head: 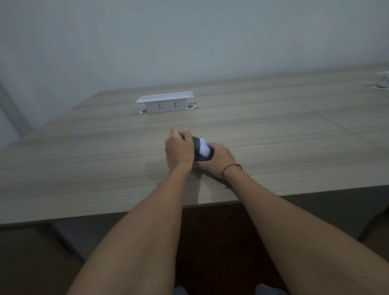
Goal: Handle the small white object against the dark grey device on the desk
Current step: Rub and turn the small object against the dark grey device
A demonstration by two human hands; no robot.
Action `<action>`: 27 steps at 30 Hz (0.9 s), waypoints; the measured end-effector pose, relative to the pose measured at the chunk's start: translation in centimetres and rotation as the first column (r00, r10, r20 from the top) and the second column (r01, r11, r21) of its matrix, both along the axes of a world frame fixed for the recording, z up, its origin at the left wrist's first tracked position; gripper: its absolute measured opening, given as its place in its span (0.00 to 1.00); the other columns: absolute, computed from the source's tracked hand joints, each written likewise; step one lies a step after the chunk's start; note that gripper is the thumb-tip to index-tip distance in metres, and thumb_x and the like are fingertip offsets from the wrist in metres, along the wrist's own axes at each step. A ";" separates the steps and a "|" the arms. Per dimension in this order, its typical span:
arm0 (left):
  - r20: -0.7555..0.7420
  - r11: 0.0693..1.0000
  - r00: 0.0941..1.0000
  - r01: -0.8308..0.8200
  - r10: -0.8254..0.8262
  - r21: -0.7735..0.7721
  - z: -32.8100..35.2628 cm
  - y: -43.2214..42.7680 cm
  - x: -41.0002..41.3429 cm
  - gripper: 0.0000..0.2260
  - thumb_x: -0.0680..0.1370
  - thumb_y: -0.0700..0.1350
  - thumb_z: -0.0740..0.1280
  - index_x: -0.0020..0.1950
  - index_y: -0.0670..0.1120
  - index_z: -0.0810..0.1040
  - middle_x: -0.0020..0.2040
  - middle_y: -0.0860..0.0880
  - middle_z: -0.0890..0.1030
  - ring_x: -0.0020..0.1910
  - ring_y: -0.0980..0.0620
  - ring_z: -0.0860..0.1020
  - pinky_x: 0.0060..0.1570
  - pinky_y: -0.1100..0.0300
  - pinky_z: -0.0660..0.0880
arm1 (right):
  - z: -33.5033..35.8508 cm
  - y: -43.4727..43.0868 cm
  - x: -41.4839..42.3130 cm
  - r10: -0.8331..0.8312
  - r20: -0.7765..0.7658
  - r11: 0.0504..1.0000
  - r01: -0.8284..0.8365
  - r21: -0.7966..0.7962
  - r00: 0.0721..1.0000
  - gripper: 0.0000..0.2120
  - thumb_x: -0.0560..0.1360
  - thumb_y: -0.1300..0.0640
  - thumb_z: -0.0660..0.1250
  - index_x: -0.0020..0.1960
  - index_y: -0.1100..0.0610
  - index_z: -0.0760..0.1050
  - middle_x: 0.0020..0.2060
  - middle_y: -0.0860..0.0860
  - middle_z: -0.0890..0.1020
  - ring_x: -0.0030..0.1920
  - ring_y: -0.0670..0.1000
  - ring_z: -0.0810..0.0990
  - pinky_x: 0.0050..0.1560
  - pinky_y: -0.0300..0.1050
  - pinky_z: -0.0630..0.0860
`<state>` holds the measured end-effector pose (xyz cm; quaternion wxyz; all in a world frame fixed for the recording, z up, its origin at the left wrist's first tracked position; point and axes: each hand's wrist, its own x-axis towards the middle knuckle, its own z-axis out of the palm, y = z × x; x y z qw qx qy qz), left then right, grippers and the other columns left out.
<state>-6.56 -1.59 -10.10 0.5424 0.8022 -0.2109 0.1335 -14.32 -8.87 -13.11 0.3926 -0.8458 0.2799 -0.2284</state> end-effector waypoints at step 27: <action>-0.144 1.000 0.990 0.005 -0.004 0.005 0.1 2.4 1.3 0.12 0.82 0.49 0.57 0.50 0.40 0.69 0.49 0.39 0.77 0.52 0.41 0.76 0.45 0.56 0.67 | -0.2 -0.6 -0.4 -0.006 0.068 0.995 -0.001 0.096 0.998 0.30 0.60 0.54 0.78 0.60 0.53 0.74 0.51 0.49 0.79 0.51 0.50 0.79 0.55 0.52 0.80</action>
